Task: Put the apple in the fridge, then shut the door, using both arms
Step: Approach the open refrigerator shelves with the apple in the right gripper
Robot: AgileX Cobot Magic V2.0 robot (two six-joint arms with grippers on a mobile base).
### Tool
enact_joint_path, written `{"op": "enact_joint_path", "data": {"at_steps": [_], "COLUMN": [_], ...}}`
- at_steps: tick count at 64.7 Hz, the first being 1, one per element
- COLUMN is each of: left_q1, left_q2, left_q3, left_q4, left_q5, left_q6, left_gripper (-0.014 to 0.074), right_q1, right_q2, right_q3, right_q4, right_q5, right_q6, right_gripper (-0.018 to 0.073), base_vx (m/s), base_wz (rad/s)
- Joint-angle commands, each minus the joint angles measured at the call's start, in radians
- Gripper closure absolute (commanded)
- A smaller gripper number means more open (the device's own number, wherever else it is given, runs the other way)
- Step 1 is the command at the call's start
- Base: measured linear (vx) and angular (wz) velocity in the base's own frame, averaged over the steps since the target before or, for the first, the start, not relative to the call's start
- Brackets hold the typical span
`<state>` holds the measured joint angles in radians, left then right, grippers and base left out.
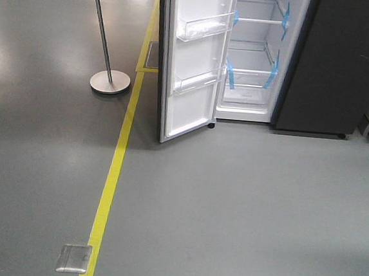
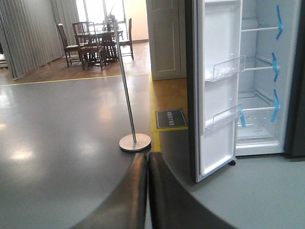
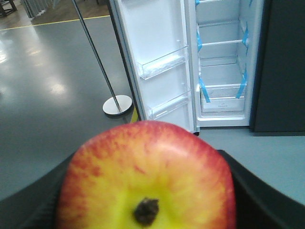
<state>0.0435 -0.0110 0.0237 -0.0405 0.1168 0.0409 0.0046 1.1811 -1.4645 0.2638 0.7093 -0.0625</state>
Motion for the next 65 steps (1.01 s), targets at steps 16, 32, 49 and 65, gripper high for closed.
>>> {"op": "enact_joint_path", "data": {"at_steps": [16,32,49,65], "left_q1": [-0.003,-0.003,-0.003,-0.003], "left_q2": [-0.015,-0.015,-0.015,-0.015], "left_q3": [-0.017,-0.017,-0.017,-0.017], "left_q4": [-0.009,-0.009,-0.009,-0.009], "left_q5": [-0.075,-0.075,-0.075,-0.075], "left_q6": [-0.003,-0.003,-0.003,-0.003], "left_gripper": [0.0603,0.0603,0.0603,0.0603], "right_q1": [-0.004,-0.004,-0.004,-0.004], "right_q2": [-0.020,-0.020,-0.020,-0.020], "right_q3": [-0.036,-0.036,-0.036,-0.036], "right_q4": [0.009,0.009,0.009,0.009], "right_q5": [-0.083,-0.083,-0.083,-0.083], "right_q6": [-0.008,-0.008,-0.008,-0.008], "right_gripper": [0.0500,0.0500,0.0500,0.0500], "base_vx": [0.14,0.12,0.10,0.09], "base_wz": [0.01,0.03,0.02,-0.01]}}
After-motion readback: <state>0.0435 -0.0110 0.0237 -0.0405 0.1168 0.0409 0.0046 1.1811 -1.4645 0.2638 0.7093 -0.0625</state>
